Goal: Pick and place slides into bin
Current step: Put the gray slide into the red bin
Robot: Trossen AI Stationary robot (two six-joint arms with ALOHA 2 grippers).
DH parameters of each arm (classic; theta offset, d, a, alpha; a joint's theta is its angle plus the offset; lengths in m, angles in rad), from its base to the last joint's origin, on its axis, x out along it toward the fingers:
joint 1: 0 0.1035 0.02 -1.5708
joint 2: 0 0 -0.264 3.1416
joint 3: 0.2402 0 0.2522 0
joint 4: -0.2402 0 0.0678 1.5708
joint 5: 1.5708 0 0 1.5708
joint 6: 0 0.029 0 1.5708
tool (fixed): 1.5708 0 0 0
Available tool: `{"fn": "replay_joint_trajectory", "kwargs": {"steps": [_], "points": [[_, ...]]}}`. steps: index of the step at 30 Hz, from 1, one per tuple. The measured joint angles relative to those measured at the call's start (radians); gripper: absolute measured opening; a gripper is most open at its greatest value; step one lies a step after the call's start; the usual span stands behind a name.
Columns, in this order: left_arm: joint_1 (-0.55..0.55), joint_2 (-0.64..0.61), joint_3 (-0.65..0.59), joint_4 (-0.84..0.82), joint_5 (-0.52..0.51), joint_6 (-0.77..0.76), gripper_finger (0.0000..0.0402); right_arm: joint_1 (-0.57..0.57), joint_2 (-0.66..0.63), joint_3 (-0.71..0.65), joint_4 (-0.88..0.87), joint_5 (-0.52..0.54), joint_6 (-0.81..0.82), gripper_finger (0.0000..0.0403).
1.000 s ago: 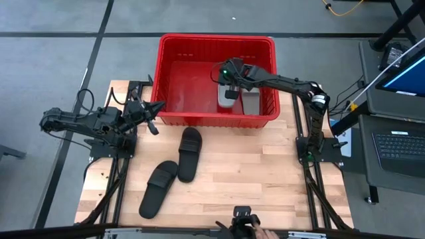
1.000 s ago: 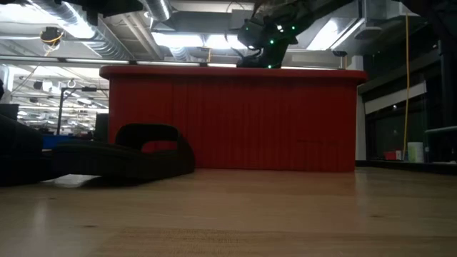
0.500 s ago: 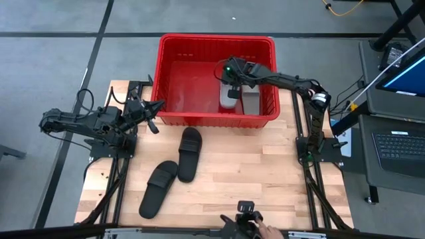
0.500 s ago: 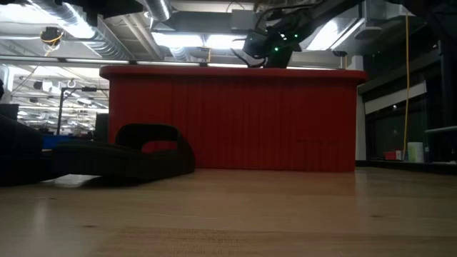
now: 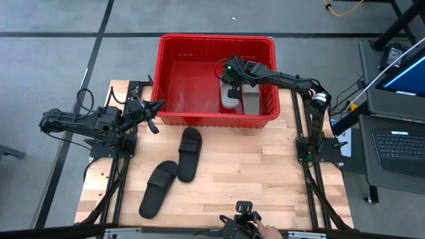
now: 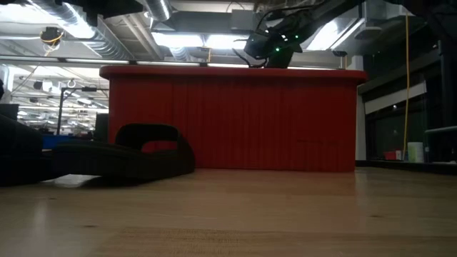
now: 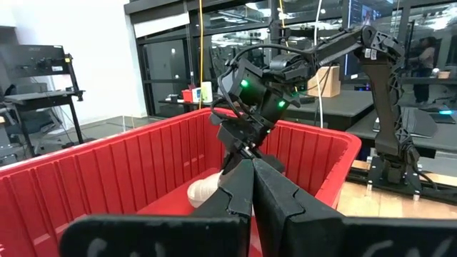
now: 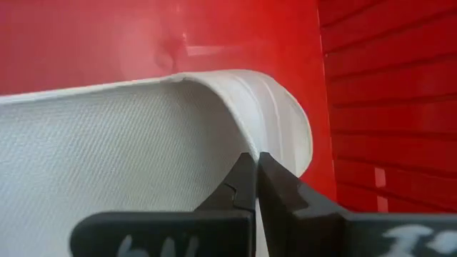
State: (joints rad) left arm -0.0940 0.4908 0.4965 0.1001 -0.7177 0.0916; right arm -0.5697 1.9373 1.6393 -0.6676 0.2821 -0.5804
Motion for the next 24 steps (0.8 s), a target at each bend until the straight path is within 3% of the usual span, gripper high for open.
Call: {"fn": "replay_joint_trajectory", "kwargs": {"steps": [13, 24], "points": [[0.000, 0.000, 0.000, 0.000, 0.000, 0.000, 0.0003, -0.003, 0.000, -0.172, 0.151, 0.005, 0.022, 0.0006], [0.000, 0.000, 0.000, 0.000, 0.000, -0.003, 0.0002, -0.003, 0.000, -0.186, 0.190, 0.013, 0.021, 0.0006]]}}
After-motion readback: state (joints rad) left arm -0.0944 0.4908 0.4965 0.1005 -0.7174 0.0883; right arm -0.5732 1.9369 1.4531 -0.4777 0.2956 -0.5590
